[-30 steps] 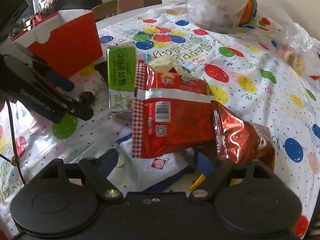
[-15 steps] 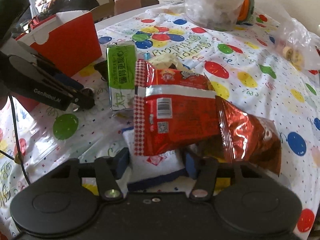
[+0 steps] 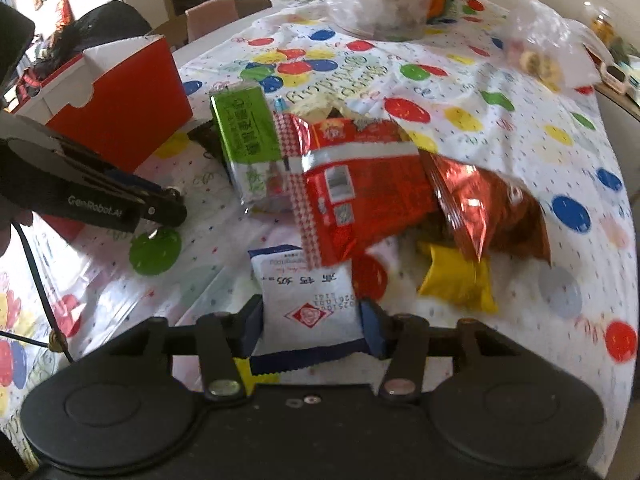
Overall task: Organize snacks
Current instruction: 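Grasp the foil-wrapped round candy with left tool while right tool grasps the white sachet, then carry both items into the white box and open both tools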
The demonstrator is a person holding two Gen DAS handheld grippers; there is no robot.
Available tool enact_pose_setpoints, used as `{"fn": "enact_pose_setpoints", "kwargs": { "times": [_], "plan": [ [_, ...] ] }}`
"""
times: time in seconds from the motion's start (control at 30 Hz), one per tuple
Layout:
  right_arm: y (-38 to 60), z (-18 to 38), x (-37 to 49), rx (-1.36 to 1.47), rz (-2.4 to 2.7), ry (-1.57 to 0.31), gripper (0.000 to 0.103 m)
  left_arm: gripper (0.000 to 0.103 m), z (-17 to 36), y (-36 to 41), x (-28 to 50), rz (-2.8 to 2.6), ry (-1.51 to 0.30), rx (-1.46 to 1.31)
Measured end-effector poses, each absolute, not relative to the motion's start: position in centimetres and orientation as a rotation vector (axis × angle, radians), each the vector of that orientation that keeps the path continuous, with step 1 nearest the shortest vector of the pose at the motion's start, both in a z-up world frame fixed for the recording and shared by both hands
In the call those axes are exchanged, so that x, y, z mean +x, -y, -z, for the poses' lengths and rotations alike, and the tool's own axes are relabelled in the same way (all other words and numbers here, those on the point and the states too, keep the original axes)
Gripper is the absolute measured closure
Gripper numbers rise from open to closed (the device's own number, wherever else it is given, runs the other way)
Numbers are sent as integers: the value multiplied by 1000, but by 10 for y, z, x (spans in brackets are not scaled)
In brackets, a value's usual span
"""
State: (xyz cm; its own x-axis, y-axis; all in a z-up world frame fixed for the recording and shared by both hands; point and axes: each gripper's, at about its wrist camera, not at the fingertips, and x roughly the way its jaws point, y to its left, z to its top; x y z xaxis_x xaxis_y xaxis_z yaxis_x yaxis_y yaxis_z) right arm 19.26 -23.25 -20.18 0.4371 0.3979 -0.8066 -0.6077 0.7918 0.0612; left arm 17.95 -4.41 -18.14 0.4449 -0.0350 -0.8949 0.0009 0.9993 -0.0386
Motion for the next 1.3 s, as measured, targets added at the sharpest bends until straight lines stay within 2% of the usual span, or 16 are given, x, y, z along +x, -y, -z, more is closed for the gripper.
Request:
{"fn": "enact_pose_setpoints", "kwargs": {
  "times": [0.23,0.6,0.97,1.3],
  "plan": [
    [234,188,155,-208,-599,-938,53,72,164,44,156,69,-1085,-50],
    [215,129,119,-143,-570,-853,53,72,110,18,116,118,-1017,-76],
    [142,81,105,-137,-625,-767,53,72,57,-50,94,103,-930,-107],
    [49,77,115,-156,-656,-772,54,72,50,-141,90,4,-906,-111]
  ]
}}
